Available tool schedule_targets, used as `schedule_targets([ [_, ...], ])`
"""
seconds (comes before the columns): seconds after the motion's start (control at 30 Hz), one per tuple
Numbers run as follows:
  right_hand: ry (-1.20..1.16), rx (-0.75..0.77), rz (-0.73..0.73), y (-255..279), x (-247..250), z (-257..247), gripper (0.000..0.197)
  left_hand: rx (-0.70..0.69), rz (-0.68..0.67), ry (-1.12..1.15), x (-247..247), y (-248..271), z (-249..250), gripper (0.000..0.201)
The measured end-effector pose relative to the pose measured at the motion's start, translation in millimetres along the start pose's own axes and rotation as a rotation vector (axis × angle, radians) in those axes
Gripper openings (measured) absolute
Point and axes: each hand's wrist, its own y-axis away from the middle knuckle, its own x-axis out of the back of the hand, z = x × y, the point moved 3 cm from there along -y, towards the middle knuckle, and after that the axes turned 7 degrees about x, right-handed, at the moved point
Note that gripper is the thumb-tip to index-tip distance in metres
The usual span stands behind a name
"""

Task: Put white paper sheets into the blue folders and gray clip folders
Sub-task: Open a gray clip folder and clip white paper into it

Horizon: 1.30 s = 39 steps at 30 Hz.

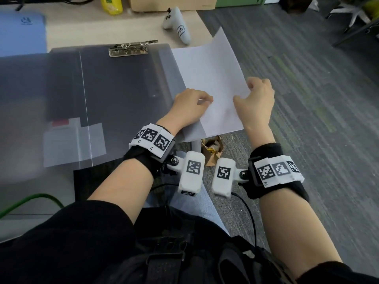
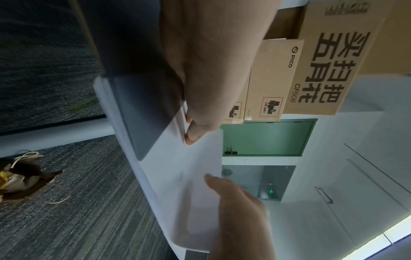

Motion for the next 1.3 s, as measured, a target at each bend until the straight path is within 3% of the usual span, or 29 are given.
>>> schedule_targets([
  [0.13,-0.099,0.114,0.004,1.7,4.9,-20.3,0.024,0.046,-0.003,0.200,0.0,-3.1,-5.2,0.033],
  [0.27,-0.152,0.124,-0.110,3.3,-2.8,-24.5,0.026,0.089,-0.036,0.593,3.5,-1.5,-2.5,0.020],
  [0.37,-0.222,0.114,-0.151,5.4,-7.6,-26.4,0.028,0.100,-0.033,0.700,5.5,-2.4,-0.8,0.012],
  [1.03,-0.371,0.090,-0.103,11.8,-3.3,-35.1,0.032,0.168,0.042,0.757,7.9,-1.0,-0.6,0.008],
  [1.17,-0.431,0.088,-0.085,10.1,-0.2,-32.0,0.032,0.176,0.037,0.769,9.0,1.4,1.1,0.020],
  [1.3,-0.294,0.065,-0.028,7.7,8.7,-23.9,0.038,0.157,0.030,0.785,12.0,4.1,3.0,0.023],
])
